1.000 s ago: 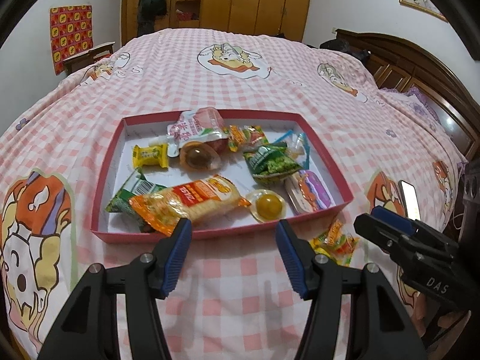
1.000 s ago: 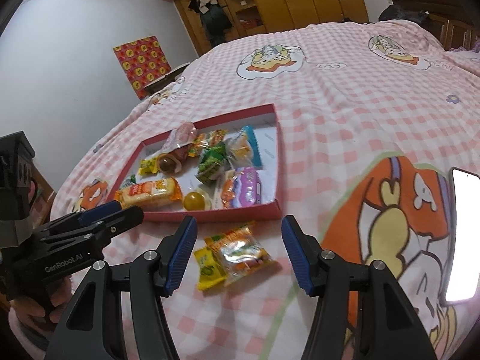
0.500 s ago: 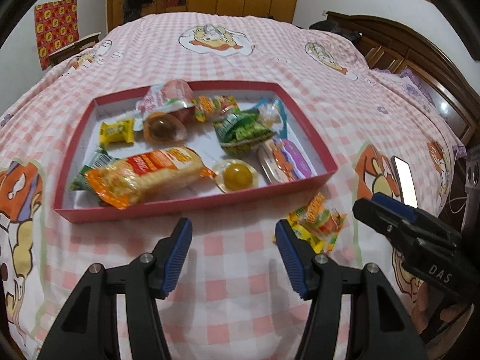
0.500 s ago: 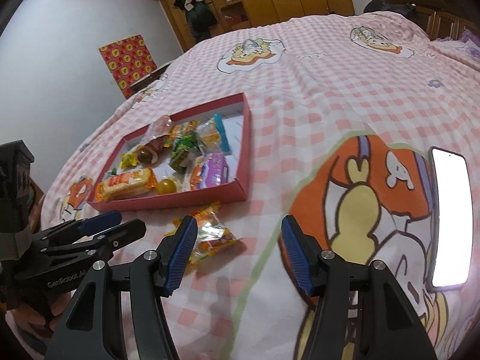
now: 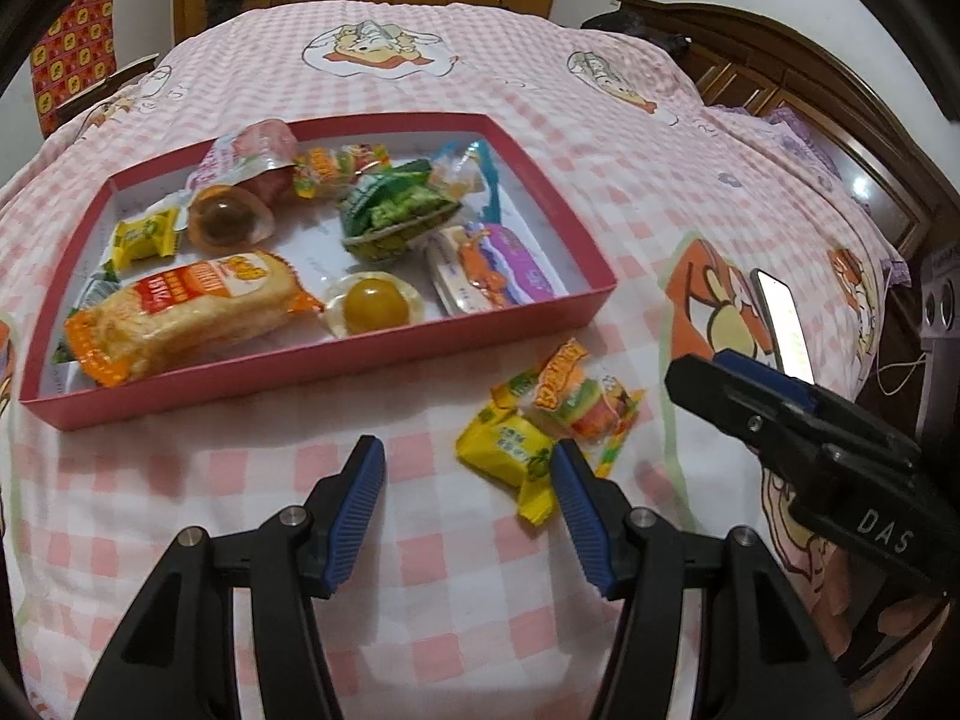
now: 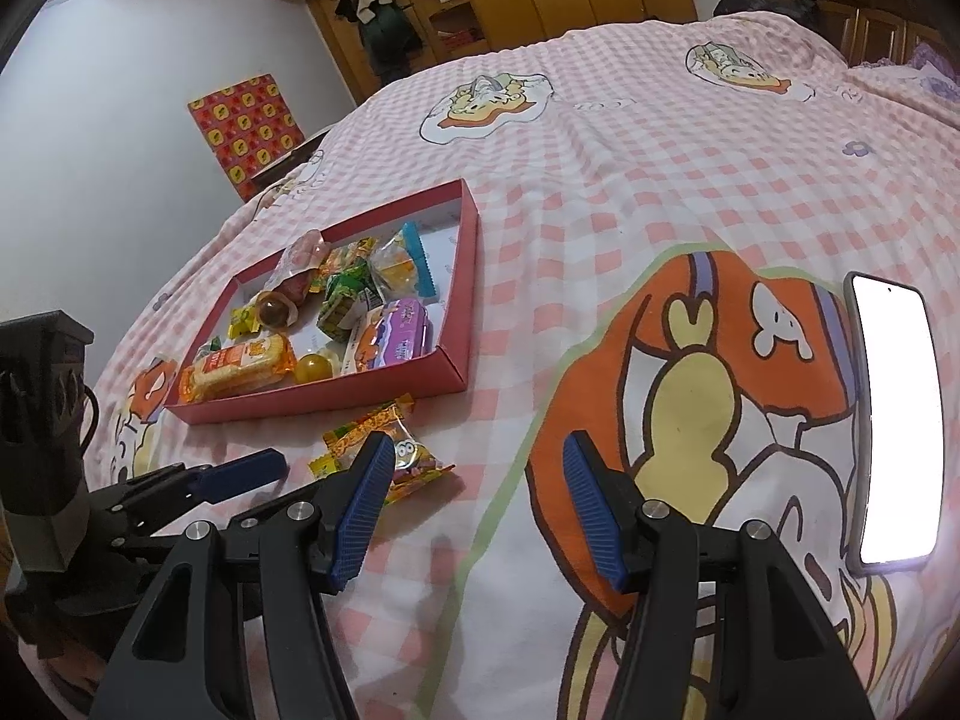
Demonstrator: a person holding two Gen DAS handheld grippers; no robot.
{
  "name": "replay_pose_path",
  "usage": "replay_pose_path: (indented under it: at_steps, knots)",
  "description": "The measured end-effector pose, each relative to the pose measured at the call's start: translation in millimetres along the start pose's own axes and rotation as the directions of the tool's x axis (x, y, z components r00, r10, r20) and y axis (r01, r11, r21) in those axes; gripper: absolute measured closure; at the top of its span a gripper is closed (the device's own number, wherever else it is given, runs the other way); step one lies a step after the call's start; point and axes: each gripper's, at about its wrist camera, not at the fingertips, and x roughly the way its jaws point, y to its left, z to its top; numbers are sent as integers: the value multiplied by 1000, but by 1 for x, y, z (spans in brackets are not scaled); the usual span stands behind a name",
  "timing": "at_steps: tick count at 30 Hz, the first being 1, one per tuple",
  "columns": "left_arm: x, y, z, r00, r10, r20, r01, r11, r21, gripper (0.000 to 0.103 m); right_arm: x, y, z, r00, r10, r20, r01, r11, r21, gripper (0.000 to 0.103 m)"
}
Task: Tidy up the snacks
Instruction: 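Grasp the yellow candy with the left gripper while the right grasps the gummy burger pack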
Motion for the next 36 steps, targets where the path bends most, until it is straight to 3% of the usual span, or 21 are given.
replay_pose_path:
  at_steps: [12,14,19,22,36]
  knots:
    - [16,-12,-4,998,58,12,-59,997,50,41,1,-5,-3,1000,15,-2,-15,1000,16,43]
    - [16,-14,-6,998,54,20,-55,997,62,44,2,-6,-4,1000,17,-3,-17,1000,17,43]
    - [13,-19,-7,999,18,32,-21,996,86,74,2,-5,-5,1000,19,-6,-19,1000,15,43]
    - [12,-19,-8,999,2,36,-5,996,90,79,3,-4,-5,1000,18,-9,-18,1000,11,43]
    - [-9,3,-14,998,15,64,-18,999,41,83,4,10,-6,999,24,-29,-25,1000,-17,43]
